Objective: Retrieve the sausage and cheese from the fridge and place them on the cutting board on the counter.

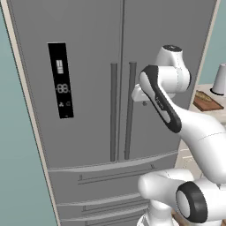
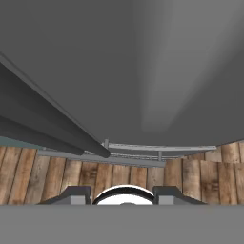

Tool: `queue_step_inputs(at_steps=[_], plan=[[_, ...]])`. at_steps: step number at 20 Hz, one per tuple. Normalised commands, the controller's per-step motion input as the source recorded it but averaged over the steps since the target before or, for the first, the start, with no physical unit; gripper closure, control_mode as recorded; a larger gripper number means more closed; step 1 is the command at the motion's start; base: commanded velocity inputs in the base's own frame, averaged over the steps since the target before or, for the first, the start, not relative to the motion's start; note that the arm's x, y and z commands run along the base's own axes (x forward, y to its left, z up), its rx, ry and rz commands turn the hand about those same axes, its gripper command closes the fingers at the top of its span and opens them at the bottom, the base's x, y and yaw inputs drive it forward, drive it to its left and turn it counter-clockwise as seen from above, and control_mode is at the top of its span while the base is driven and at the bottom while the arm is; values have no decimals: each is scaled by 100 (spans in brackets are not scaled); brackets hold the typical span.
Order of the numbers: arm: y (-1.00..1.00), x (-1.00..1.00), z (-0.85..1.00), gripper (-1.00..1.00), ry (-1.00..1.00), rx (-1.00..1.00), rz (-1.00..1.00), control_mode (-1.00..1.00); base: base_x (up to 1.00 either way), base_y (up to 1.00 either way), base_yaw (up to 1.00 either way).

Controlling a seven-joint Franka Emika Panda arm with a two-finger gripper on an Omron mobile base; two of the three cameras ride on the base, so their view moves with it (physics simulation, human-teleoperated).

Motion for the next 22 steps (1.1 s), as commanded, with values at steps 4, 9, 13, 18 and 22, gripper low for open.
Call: queue_step_inputs(at_steps=[4,9,13,18,22], plan=[[0,0,0,-100,0,0,0,100,0,0,0],[0,0,0,-100,0,0,0,100,0,0,0],[0,0,0,-100,0,0,0,100,0,0,0],[0,0,0,-100,0,0,0,100,-1,0,0],[0,0,0,-100,0,0,0,100,-36,4,0]])
